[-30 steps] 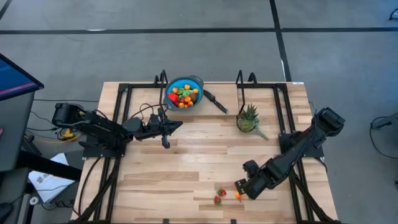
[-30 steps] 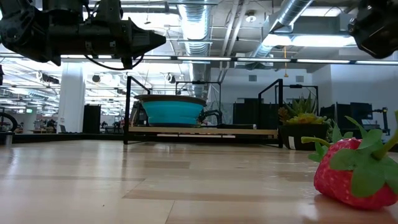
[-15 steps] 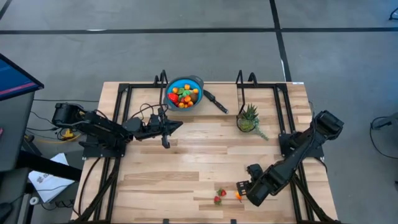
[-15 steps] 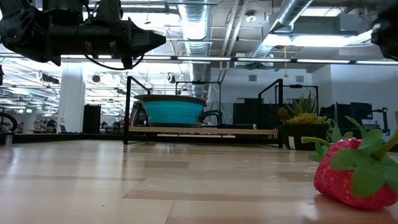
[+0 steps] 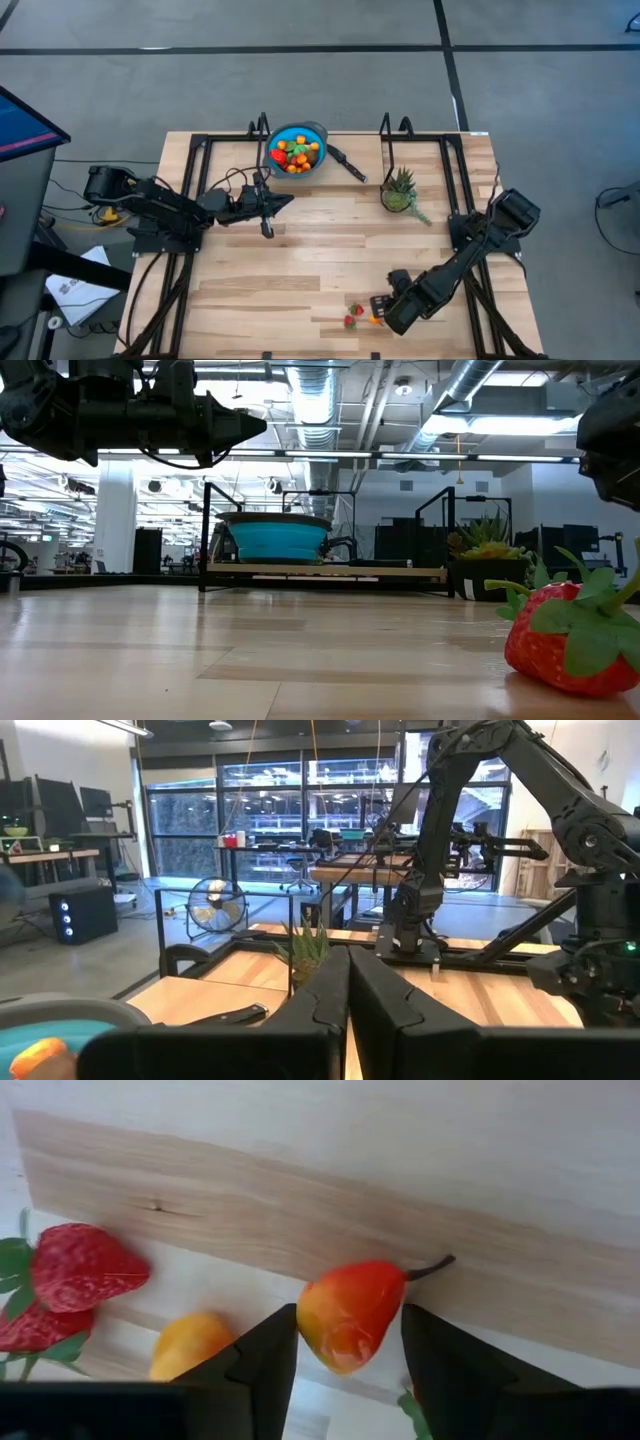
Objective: Pick & Place Fruit
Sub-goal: Put the pear into the basket
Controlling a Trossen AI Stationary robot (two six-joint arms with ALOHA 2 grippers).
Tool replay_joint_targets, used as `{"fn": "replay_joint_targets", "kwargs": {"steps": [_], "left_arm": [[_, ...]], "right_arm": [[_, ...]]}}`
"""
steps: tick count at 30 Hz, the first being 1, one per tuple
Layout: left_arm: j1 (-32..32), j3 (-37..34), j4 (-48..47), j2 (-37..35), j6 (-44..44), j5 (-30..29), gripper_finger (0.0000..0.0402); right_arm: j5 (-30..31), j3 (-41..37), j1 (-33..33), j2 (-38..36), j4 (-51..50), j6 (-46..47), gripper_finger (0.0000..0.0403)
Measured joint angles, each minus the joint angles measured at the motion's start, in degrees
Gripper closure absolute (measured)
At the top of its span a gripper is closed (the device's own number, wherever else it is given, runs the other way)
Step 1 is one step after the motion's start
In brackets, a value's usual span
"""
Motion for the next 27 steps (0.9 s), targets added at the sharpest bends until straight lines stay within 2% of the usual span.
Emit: {"fn": "replay_joint_targets", "kwargs": {"steps": [15,20,27], "left_arm": [[0.0,-0.02,0.0,0.0,-0.02,0.05,0.04],[0.0,-0.02,0.0,0.0,-0.02,0.07,0.04],[0.0,-0.02,0.02,0.01,-0.02,0.23,0.04]], "right_arm": [[0.36,0.02,-1.26,0.23,-0.56,-1.16,0.0297],[0.48,0.02,-1.87,0.14,-0.71,-3.03,0.0302],[0.06,-0.07,-4.9,-0.95,-3.4,-10.74,0.0305]]}}
